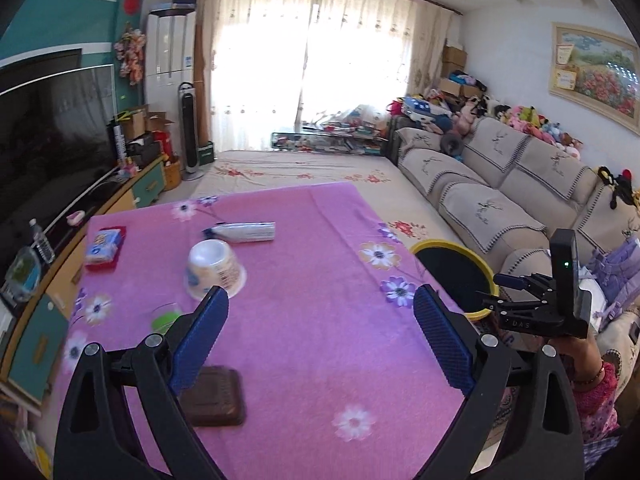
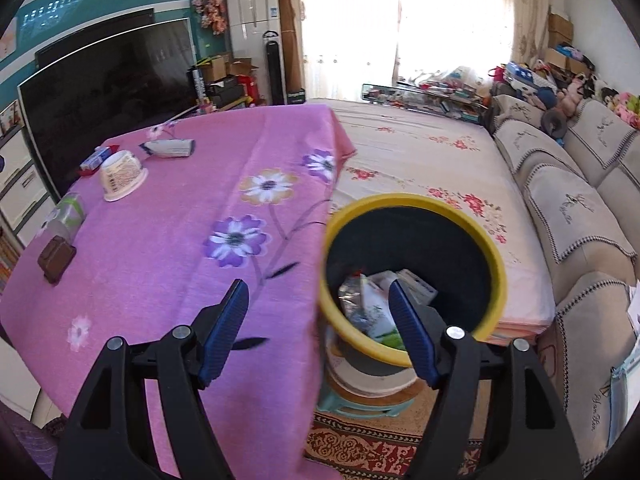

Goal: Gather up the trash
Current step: 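Grasp the brown square plastic lid with the right gripper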

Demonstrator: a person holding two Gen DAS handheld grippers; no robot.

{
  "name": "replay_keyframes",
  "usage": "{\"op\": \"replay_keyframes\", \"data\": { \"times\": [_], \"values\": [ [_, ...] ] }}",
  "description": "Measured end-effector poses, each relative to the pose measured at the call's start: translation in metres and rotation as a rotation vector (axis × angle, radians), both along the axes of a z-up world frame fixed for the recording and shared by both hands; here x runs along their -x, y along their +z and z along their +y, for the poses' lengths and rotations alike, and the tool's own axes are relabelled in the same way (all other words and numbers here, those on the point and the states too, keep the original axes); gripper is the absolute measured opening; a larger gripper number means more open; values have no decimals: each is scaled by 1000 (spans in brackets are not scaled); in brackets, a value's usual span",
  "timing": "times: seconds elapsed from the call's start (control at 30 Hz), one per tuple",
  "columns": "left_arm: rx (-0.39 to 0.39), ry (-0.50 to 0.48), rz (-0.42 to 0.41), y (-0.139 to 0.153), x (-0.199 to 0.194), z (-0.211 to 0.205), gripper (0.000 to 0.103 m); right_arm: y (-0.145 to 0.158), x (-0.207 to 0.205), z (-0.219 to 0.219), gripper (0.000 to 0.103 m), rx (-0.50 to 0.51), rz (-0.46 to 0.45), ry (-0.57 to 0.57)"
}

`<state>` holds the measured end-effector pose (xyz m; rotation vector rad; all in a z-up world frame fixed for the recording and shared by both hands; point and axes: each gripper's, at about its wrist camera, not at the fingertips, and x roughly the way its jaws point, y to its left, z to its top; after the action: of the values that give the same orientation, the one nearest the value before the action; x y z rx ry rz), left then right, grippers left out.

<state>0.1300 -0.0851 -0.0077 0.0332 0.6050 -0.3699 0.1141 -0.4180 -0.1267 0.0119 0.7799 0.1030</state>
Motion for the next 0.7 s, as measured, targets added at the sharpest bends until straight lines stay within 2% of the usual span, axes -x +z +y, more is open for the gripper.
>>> {"op": "replay_keyframes", "data": {
  "times": [0.2,0.37,0.53,0.7],
  "values": [
    [-17,199,-9,-7,24,92,93,9,-13,101,69,-42,4,231],
    [27,303,0,-15,43,155,93,11,-13,195,70,-78,32,451],
    [37,327,21,-25,50,182,94,7,-11,271,73,-62,30,569],
    [31,321,24,-27,53,190,94,-3,-23,313,76,-33,54,606]
  ]
}}
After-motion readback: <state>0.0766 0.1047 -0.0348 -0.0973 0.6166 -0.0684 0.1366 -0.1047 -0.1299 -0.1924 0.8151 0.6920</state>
